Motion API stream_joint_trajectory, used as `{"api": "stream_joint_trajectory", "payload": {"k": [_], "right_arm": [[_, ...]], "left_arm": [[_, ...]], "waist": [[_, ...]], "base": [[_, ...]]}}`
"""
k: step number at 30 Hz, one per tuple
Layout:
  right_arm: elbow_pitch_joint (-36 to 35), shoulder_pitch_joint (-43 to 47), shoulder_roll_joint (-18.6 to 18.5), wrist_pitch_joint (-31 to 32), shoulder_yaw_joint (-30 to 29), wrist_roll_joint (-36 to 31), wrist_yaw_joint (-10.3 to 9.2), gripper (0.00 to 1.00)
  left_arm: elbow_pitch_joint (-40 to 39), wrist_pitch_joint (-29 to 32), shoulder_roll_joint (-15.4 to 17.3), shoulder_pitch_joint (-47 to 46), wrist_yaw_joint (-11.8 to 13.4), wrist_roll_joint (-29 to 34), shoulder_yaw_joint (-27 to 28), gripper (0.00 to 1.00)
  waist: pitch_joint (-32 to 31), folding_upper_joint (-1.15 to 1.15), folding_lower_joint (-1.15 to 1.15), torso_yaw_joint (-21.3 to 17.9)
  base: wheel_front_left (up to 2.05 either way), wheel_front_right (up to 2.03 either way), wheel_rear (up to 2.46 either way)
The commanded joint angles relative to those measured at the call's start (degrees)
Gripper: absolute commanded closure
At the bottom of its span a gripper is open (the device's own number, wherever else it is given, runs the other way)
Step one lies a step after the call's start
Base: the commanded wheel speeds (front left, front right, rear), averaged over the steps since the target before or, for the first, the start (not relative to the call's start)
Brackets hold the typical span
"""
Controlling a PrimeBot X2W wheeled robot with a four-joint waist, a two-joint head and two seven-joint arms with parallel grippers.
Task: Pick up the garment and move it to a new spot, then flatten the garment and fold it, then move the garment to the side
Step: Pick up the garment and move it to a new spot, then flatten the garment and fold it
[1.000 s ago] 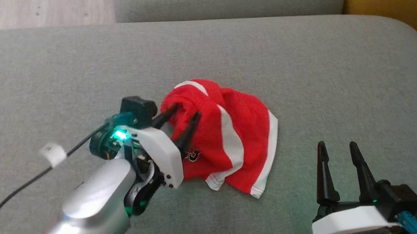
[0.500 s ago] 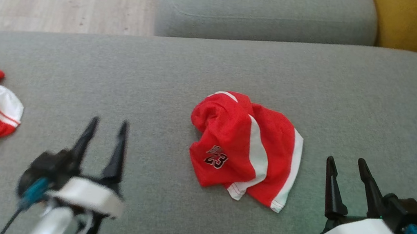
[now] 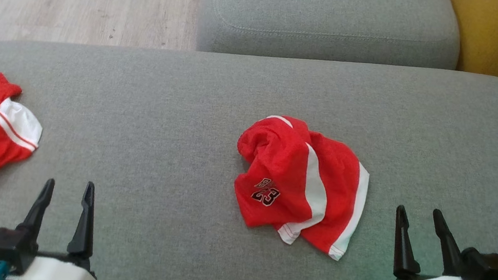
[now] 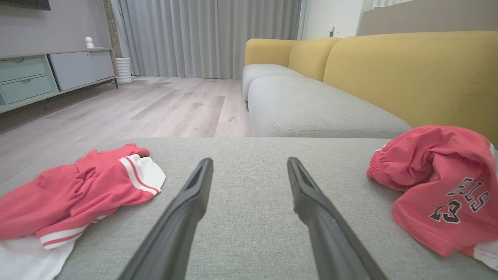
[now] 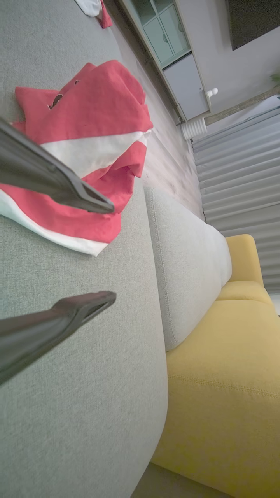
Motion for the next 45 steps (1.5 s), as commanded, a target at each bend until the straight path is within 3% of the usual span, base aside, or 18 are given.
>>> {"api": "stream_joint_trajectory", "payload": {"k": [1, 16, 25, 34, 43, 44, 45], "right_arm": [[-1.7, -1.5, -0.3, -0.5, 1.1, 0.4, 0.44, 0.00], [-1.7, -2.0, -0.3, 0.0, 1.9, 0.8, 0.44, 0.00], [-2.2, -9.2, -0.3, 6.6, 1.9, 1.4, 0.44, 0.00], [12.3, -15.7, -0.3, 17.7, -0.3, 1.6, 0.44, 0.00], [25.7, -22.6, -0.3, 17.0, 4.9, 9.1, 0.44, 0.00], [26.9, -23.3, -0.3, 16.9, 6.1, 9.6, 0.44, 0.06], [27.7, -24.0, -0.3, 16.7, 7.2, 9.8, 0.44, 0.60]], "left_arm": [[-2.7, 0.1, 1.5, -2.6, 0.6, 0.8, 2.4, 0.00], [-7.1, 1.3, 1.4, -1.4, 2.6, 0.3, 2.4, 0.00], [-7.9, 1.8, 1.6, -2.4, 2.9, 0.3, 2.2, 0.00], [-8.7, 1.7, 1.5, -5.2, 2.4, 1.1, 1.0, 0.00], [-8.1, 1.6, 1.3, -7.0, 2.0, 1.3, 0.3, 0.00], [-7.9, 1.6, 1.3, -7.1, 2.0, 1.3, 0.2, 0.00], [-7.7, 1.5, 1.3, -7.2, 1.8, 1.3, 0.2, 0.00]], "waist": [[0.0, 0.00, 0.01, 0.1], [0.8, 0.00, 0.01, 0.3], [2.6, 0.00, 0.01, 0.8], [6.4, 0.00, 0.01, 3.5], [8.1, 0.00, 0.01, 5.1], [8.1, 0.00, 0.01, 5.2], [8.0, 0.00, 0.01, 5.3]], "base": [[0.00, 0.00, 0.00], [0.00, 0.00, 0.00], [0.00, 0.00, 0.00], [0.00, 0.00, 0.00], [0.00, 0.00, 0.00], [0.00, 0.00, 0.00], [0.00, 0.00, 0.00]]}}
